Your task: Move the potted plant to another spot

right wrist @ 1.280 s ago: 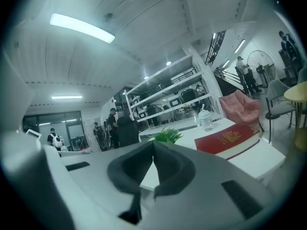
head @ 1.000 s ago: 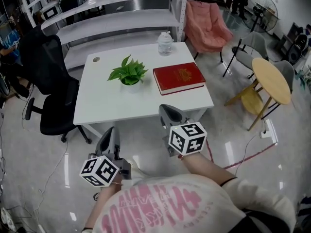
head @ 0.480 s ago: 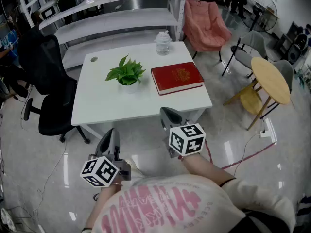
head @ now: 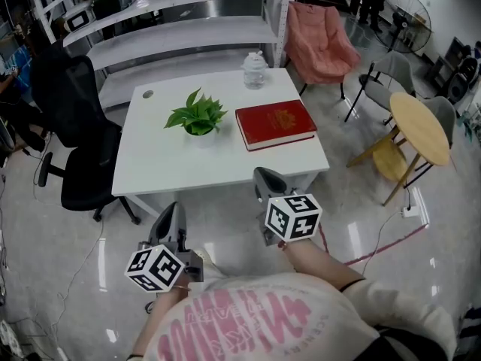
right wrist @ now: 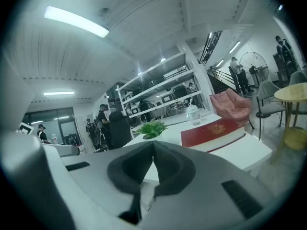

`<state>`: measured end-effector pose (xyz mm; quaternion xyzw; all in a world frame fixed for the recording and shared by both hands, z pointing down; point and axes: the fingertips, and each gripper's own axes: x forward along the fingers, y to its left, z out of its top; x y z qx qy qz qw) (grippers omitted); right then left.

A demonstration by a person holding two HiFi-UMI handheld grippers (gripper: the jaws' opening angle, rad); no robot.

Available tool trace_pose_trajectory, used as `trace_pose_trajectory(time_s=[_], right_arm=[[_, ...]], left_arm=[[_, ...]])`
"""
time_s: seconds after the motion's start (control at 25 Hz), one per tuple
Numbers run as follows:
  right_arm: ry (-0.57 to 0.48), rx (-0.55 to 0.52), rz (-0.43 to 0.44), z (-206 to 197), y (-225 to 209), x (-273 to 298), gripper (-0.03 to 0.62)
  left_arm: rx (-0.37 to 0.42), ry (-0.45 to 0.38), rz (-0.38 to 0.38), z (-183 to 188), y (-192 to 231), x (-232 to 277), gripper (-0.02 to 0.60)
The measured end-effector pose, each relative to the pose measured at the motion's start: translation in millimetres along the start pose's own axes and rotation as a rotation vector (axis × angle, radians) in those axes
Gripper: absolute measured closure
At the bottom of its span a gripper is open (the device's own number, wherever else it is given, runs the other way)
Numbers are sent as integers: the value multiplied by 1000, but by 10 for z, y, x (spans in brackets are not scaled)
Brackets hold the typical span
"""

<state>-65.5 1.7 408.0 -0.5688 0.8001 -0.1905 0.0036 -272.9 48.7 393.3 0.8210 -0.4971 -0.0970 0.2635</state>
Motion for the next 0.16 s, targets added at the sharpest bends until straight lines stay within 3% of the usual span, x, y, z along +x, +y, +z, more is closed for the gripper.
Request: trace_pose_trajectory(time_s=[0.16], right_arm=[[7,9,1,-59,31,-12,586]], left_arm=[[-2,5,6,-23,18,-61,578]])
